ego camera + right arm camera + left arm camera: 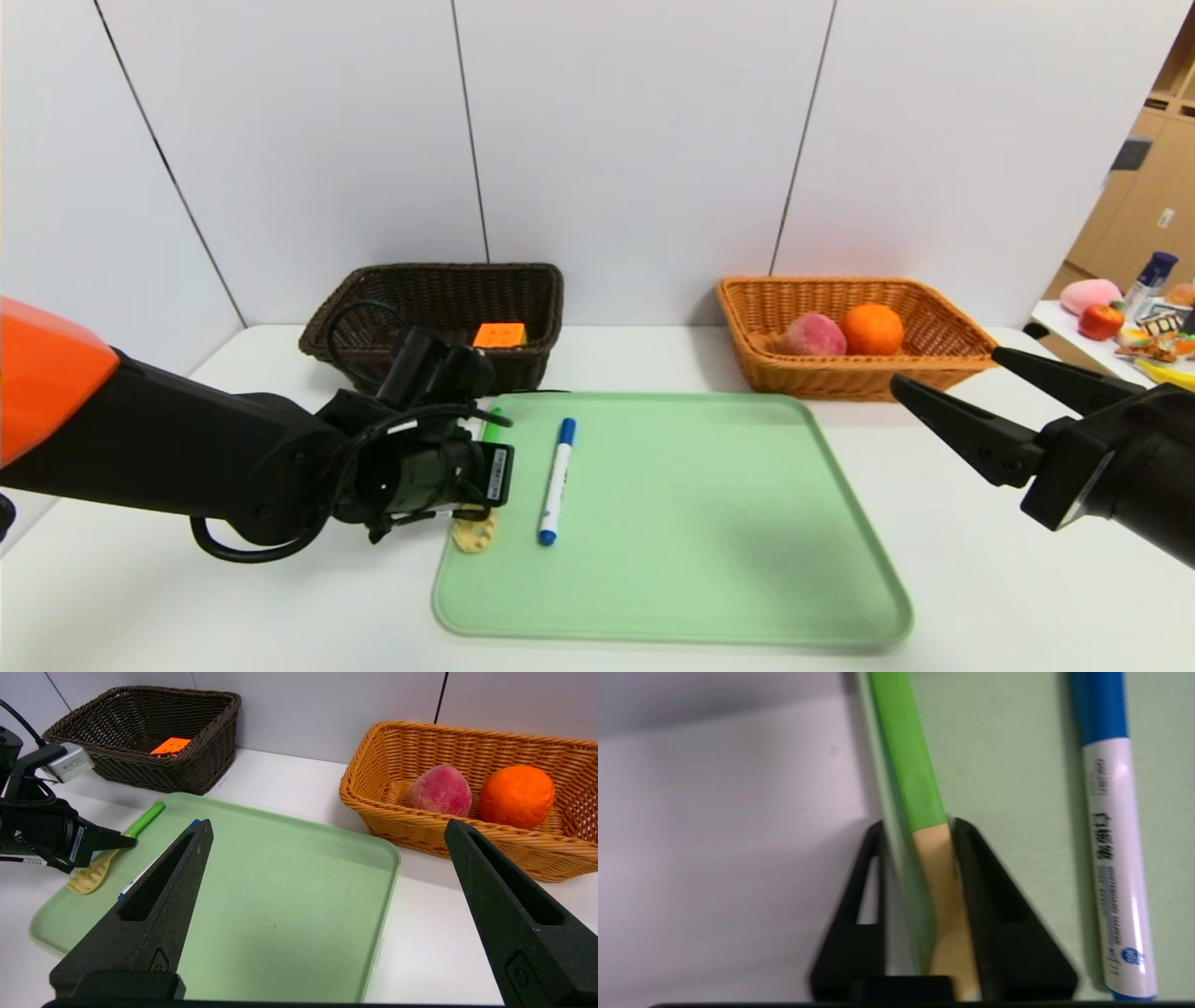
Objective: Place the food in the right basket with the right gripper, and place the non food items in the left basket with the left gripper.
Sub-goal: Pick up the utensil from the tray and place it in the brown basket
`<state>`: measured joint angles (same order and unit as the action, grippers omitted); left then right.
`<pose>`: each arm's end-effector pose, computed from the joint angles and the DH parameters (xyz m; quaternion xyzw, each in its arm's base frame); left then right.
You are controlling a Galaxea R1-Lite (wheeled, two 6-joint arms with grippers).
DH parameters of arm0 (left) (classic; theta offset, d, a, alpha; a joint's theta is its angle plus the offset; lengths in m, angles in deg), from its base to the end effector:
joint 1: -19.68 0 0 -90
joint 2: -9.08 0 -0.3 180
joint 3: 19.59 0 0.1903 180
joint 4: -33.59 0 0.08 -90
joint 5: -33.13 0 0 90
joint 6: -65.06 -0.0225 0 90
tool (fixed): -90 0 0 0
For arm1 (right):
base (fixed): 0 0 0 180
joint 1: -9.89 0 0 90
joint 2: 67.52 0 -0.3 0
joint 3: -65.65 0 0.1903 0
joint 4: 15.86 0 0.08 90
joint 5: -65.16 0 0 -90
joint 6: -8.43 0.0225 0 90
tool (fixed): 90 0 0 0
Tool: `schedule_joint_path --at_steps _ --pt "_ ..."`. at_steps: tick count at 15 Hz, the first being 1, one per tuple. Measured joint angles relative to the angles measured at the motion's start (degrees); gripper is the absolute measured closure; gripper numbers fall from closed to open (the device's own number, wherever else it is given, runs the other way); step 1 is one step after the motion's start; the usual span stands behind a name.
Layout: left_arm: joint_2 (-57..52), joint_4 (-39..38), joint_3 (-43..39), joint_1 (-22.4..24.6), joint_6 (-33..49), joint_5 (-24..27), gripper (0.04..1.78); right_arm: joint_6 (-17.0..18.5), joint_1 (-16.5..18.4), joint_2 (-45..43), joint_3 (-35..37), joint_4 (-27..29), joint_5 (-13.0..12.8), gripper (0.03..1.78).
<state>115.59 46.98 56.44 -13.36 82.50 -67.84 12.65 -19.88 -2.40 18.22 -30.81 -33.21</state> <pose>0.2730 -0.1724 0.1204 0.0003 0.3693 -0.1230 0.9212 0.1381 0.0752 0.2094 0.0284 0.0294 0.1847 0.9820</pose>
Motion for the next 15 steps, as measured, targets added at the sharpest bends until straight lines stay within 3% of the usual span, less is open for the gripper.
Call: schedule_joint_path --at_steps 9,10,15 --pt "-2.7 0.5 0.2 -1.6 -1.3 0.9 1.49 0.0 0.0 0.0 0.0 0.1 0.0 0.1" --pt "-3.6 -0.1 0.6 -2.8 -2.3 1.8 1.76 0.0 0.0 0.1 0.0 0.1 0.1 0.1" --pt "-6.9 0.0 0.5 -4.4 -2.6 2.5 1.78 0.0 0.1 0.0 0.9 0.0 0.0 0.1"
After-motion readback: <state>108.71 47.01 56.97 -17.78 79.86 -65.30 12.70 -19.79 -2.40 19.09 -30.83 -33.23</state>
